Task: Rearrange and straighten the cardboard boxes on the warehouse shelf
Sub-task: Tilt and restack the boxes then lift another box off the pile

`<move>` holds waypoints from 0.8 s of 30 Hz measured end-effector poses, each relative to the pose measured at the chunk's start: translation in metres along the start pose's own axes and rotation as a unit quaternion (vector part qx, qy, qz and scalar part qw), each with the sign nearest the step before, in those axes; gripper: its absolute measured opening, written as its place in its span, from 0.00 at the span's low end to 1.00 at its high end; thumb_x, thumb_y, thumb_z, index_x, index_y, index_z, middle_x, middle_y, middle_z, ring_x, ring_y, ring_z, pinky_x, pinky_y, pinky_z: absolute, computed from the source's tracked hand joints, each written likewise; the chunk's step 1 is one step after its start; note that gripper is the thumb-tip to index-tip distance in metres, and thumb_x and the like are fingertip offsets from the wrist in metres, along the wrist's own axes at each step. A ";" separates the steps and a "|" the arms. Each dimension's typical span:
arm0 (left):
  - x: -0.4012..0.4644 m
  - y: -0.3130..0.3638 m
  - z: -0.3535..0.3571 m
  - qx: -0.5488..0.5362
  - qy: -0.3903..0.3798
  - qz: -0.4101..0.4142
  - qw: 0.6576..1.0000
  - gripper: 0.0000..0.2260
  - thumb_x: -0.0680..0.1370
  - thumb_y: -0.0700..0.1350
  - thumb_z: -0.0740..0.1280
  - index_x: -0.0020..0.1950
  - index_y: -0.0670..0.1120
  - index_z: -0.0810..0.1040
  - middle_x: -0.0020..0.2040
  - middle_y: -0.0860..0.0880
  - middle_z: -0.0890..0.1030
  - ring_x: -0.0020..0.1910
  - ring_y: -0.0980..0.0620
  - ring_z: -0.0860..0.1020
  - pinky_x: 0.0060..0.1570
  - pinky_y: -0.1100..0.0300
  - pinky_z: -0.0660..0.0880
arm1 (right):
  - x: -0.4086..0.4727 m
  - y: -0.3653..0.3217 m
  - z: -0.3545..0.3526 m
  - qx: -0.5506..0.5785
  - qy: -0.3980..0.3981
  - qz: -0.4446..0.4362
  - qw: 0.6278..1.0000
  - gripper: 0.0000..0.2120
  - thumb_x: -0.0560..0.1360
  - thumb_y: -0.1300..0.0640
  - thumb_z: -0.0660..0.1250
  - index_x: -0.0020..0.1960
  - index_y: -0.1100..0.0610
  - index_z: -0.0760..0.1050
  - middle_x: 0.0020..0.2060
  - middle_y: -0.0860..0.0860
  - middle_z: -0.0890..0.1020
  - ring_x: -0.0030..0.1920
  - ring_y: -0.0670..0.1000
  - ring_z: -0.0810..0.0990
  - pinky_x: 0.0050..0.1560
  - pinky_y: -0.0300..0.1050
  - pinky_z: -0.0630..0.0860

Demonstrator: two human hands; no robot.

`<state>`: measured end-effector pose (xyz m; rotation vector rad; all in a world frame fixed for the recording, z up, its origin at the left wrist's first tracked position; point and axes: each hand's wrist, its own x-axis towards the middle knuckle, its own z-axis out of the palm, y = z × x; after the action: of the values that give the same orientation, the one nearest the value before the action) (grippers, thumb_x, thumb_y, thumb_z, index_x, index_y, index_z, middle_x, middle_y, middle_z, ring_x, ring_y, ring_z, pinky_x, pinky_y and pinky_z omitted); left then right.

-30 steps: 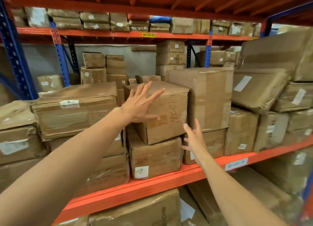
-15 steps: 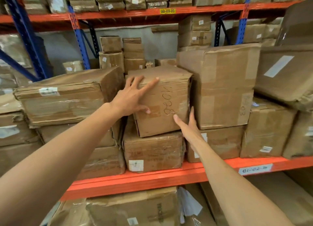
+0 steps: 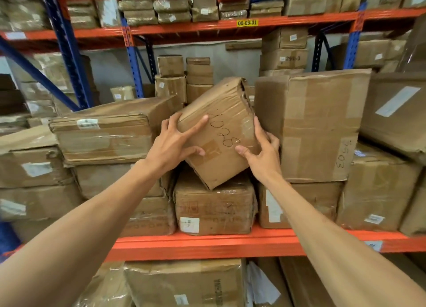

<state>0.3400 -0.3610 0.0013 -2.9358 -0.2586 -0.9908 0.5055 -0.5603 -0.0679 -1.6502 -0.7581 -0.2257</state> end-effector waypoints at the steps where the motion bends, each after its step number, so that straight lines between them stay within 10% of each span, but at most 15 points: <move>1: -0.004 0.001 0.000 -0.019 0.009 -0.006 1.000 0.39 0.75 0.62 0.70 0.80 0.67 0.51 0.78 0.39 0.54 0.72 0.36 0.56 0.70 0.36 0.65 | 0.000 -0.003 -0.004 -0.018 -0.008 -0.005 1.000 0.43 0.75 0.43 0.77 0.77 0.22 0.54 0.76 0.50 0.60 0.75 0.54 0.66 0.71 0.43 0.62; 8: -0.038 0.007 0.022 -0.183 0.111 -0.080 0.974 0.38 0.73 0.65 0.69 0.78 0.71 0.53 0.75 0.40 0.58 0.70 0.40 0.61 0.71 0.40 0.64 | 0.010 -0.064 -0.024 -0.141 -0.021 -0.083 0.986 0.37 0.75 0.44 0.77 0.74 0.23 0.61 0.80 0.51 0.59 0.77 0.60 0.63 0.78 0.63 0.61; 24: -0.061 0.062 0.065 -0.264 0.128 -0.181 0.939 0.45 0.73 0.68 0.70 0.77 0.72 0.38 0.69 0.37 0.60 0.65 0.37 0.63 0.55 0.44 0.70 | 0.005 -0.102 -0.046 -0.287 -0.029 -0.161 0.944 0.26 0.78 0.52 0.74 0.74 0.38 0.74 0.78 0.53 0.65 0.75 0.61 0.64 0.76 0.63 0.59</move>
<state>0.3417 -0.4253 -0.0862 -3.2275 -0.6283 -1.7201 0.4612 -0.5971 0.0279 -2.0764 -1.0772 -0.6862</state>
